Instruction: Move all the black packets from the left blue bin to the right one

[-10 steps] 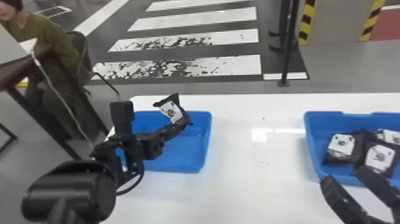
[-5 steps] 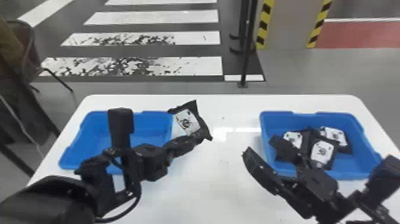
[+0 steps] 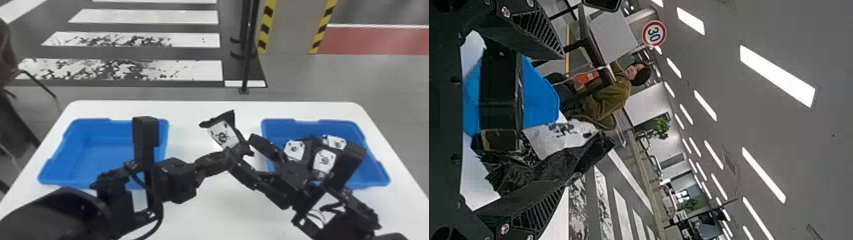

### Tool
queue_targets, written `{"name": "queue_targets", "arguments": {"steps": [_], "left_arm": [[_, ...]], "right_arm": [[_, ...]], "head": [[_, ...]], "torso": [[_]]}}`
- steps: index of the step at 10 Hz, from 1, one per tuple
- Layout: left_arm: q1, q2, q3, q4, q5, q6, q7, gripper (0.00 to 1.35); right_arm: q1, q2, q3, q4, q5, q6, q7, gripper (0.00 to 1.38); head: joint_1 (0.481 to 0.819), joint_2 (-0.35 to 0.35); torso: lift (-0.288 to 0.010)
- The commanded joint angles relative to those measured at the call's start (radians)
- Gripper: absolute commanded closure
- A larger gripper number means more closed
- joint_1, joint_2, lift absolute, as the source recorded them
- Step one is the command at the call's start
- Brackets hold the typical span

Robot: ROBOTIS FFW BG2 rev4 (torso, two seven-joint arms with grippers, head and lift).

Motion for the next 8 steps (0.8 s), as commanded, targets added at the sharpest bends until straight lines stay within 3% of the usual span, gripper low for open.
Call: {"name": "queue_targets", "arguments": {"steps": [1,4,5,7,8], "left_arm": [[-0.004,0.007,-0.038,0.000,0.032,-0.002,0.000,1.21],[-0.007,0.007,-0.054,0.000,0.046,-0.002,0.000,1.21],[-0.007,0.008,-0.056,0.000,0.046,0.003,0.000,1.21],[-0.009,0.008,-0.058,0.002,0.049,0.010,0.000,1.21],[-0.004,0.008,-0.056,0.005,0.051,0.010,0.000,1.21]], "right_arm": [[-0.067,-0.004,-0.005,0.067,0.022,-0.030,-0.006,0.13],[-0.094,-0.010,0.001,0.084,0.014,-0.012,-0.014,0.13],[-0.108,-0.012,0.009,0.102,0.006,0.012,-0.014,0.22],[-0.116,-0.012,0.011,0.102,0.012,-0.010,-0.025,1.25],[-0.116,-0.012,0.009,0.102,0.014,-0.030,-0.028,1.28]], "head": [[0.695,-0.037],[0.695,-0.094],[0.695,-0.095],[0.695,-0.089],[0.695,-0.090]], "torso": [[-0.140],[-0.140],[-0.140],[-0.140],[-0.140]]}}
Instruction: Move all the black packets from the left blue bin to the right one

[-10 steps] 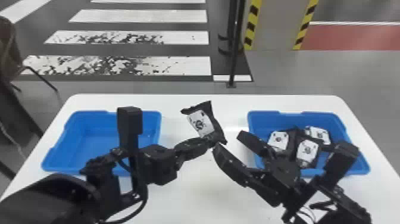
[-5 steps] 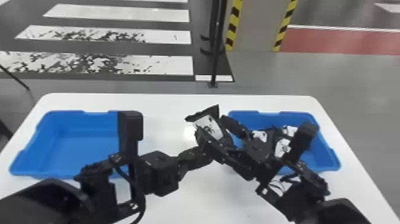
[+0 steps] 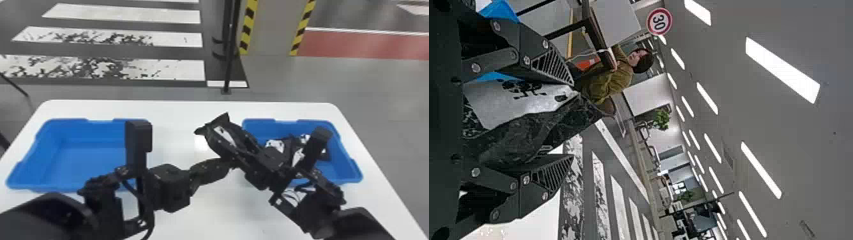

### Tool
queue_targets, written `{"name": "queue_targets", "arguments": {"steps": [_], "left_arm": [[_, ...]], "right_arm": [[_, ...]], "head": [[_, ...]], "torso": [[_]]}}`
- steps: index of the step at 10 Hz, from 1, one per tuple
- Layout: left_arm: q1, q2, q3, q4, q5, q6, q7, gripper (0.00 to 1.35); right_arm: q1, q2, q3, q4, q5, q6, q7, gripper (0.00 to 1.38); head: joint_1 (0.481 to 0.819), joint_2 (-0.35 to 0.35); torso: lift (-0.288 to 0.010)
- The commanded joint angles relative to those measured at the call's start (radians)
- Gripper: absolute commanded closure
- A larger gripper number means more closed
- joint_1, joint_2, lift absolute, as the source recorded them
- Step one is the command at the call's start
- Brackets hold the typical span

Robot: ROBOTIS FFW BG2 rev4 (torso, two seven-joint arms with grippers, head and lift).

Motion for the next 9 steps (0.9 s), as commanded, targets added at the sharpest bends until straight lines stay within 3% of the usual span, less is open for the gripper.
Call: {"name": "queue_targets", "arguments": {"steps": [1,3,4,5,6,7,9], "left_arm": [[0.003,0.000,0.002,0.002,0.002,0.001,0.000,1.21],[0.008,-0.005,0.018,0.002,0.008,-0.011,-0.002,1.21],[0.020,-0.008,0.030,0.002,0.026,-0.023,0.001,1.09],[0.040,-0.014,0.051,0.002,0.038,-0.033,0.001,0.61],[0.079,-0.018,0.073,0.000,0.046,-0.065,-0.002,0.26],[0.126,-0.029,0.103,-0.005,0.062,-0.122,-0.012,0.13],[0.251,-0.064,0.203,-0.071,0.034,-0.234,-0.012,0.14]], "right_arm": [[0.001,0.000,-0.001,0.003,0.003,-0.018,0.000,1.28],[0.001,0.002,-0.001,0.008,-0.003,-0.016,0.000,1.28],[-0.002,0.003,-0.009,0.010,-0.003,-0.016,0.000,1.28],[-0.009,0.009,-0.041,0.023,0.001,-0.016,-0.003,1.28],[-0.021,0.011,-0.081,0.037,0.007,-0.018,-0.009,1.28],[-0.034,0.009,-0.137,0.057,0.027,-0.018,-0.012,1.28],[-0.078,0.006,-0.247,0.155,0.073,-0.016,-0.012,1.28]], "head": [[0.695,-0.094],[0.695,-0.096],[0.695,-0.093],[0.695,-0.091],[0.695,-0.094],[0.695,-0.106],[0.695,-0.140]], "torso": [[-0.140],[-0.140],[-0.140],[-0.140],[-0.140],[-0.140],[-0.140]]}}
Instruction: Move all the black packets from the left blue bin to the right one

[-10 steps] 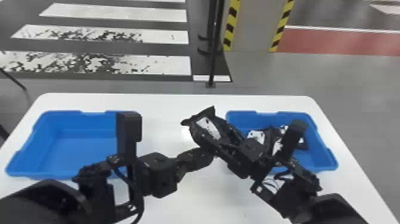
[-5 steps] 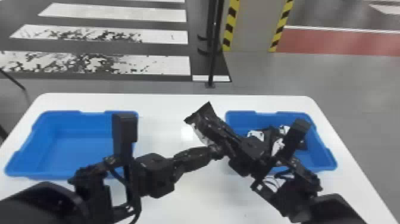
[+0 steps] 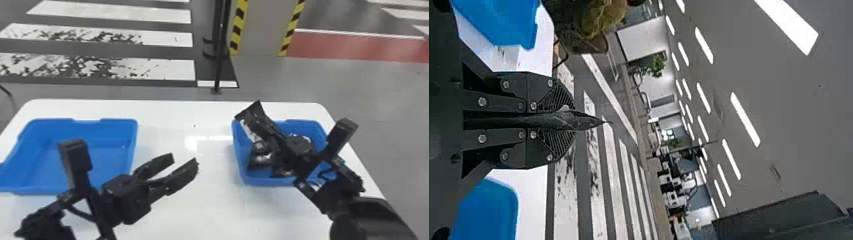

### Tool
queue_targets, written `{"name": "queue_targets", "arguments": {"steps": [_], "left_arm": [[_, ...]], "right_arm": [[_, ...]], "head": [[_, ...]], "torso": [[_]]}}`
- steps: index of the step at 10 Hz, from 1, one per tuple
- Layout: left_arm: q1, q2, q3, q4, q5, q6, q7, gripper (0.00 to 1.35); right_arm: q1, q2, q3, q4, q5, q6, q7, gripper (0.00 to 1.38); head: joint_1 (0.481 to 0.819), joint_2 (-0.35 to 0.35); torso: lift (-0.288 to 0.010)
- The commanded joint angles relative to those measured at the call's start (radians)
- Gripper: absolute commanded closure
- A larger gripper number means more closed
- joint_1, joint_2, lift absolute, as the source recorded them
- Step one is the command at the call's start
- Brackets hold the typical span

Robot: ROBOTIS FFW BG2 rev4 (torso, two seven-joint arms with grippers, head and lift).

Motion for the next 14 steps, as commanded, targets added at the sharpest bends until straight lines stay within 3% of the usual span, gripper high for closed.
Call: {"name": "queue_targets", "arguments": {"steps": [1,2,3,5,6,7,8,10,12,14], "left_arm": [[0.112,-0.037,0.111,-0.095,-0.060,-0.052,0.003,0.14],[0.164,-0.058,0.163,-0.136,-0.076,-0.093,0.003,0.14],[0.208,-0.073,0.203,-0.163,-0.084,-0.160,0.003,0.14],[0.301,-0.098,0.272,-0.225,-0.120,-0.270,0.003,0.14],[0.353,-0.122,0.312,-0.239,-0.134,-0.317,0.003,0.14],[0.397,-0.143,0.348,-0.249,-0.152,-0.344,0.003,0.14],[0.441,-0.143,0.372,-0.249,-0.172,-0.395,0.003,0.14],[0.534,-0.143,0.406,-0.249,-0.212,-0.489,0.003,0.14],[0.605,-0.143,0.446,-0.249,-0.296,-0.587,0.004,0.14],[0.657,-0.143,0.448,-0.249,-0.324,-0.648,0.004,0.14]], "right_arm": [[-0.042,-0.008,-0.067,0.098,0.025,0.006,0.000,1.28],[-0.066,-0.012,-0.111,0.148,0.058,0.021,-0.002,1.28],[-0.091,-0.017,-0.139,0.204,0.072,0.028,-0.003,1.13],[-0.076,-0.017,-0.201,0.211,0.118,0.023,-0.017,0.28],[-0.020,-0.017,-0.223,0.155,0.140,-0.009,-0.028,0.07],[0.100,-0.012,-0.225,0.025,0.140,-0.055,-0.067,0.10],[0.248,0.006,-0.225,-0.127,0.144,-0.080,-0.110,0.12],[0.520,0.065,-0.225,-0.368,0.176,-0.156,-0.150,0.12],[0.690,0.129,-0.227,-0.498,0.182,-0.207,-0.160,0.12],[0.815,0.141,-0.211,-0.616,0.228,-0.217,-0.160,0.12]], "head": [[0.695,-0.157],[0.695,-0.159],[0.695,-0.151],[0.695,-0.153],[0.695,-0.159],[0.695,-0.155],[0.695,-0.143],[0.695,-0.100],[0.695,-0.026],[0.695,0.023]], "torso": [[-0.140],[-0.140],[-0.140],[-0.140],[-0.140],[-0.140],[-0.140],[-0.140],[-0.140],[-0.140]]}}
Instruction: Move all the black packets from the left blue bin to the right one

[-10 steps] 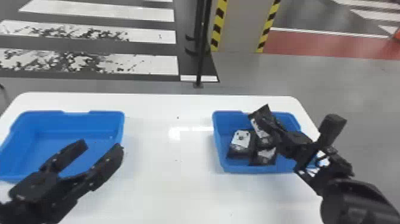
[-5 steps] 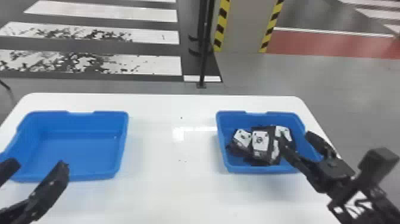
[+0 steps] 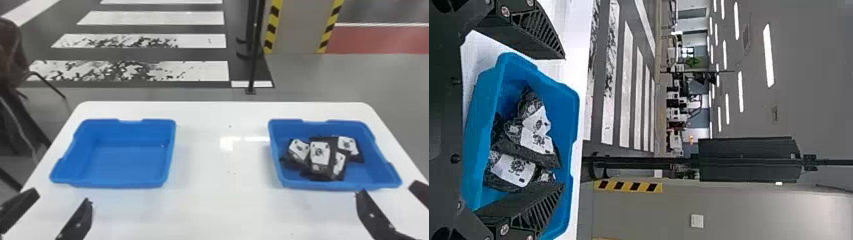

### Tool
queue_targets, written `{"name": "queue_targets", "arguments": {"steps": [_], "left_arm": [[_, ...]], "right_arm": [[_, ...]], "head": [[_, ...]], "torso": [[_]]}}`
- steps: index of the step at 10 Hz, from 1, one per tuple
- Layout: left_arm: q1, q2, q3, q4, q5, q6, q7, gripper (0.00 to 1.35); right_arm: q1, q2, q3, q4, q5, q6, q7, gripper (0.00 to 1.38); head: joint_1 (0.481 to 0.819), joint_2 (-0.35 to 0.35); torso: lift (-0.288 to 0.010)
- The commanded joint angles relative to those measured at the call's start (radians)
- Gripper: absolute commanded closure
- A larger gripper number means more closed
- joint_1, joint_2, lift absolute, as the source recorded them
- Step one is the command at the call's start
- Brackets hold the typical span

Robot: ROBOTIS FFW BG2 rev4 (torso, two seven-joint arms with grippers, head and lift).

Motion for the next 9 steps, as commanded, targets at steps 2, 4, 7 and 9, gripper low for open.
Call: {"name": "queue_targets", "arguments": {"steps": [2,4,7,9], "left_arm": [[0.008,-0.004,0.013,0.005,-0.037,-0.039,0.000,0.14],[-0.014,-0.004,0.007,0.017,-0.037,-0.069,0.000,0.14],[-0.028,-0.004,0.005,0.034,-0.029,-0.086,0.000,0.14],[-0.031,-0.004,0.003,0.039,-0.025,-0.086,0.000,0.14]], "right_arm": [[0.059,0.002,0.026,-0.043,0.010,-0.004,0.001,0.12],[0.036,0.002,0.036,-0.018,-0.004,-0.004,0.002,0.12],[0.009,0.002,0.040,0.004,-0.018,-0.004,0.020,0.12],[0.005,-0.007,0.056,0.009,-0.038,-0.004,0.022,0.12]], "head": [[0.695,0.073],[0.695,0.095],[0.695,0.101],[0.695,0.105]], "torso": [[-0.140],[-0.140],[-0.140],[-0.140]]}}
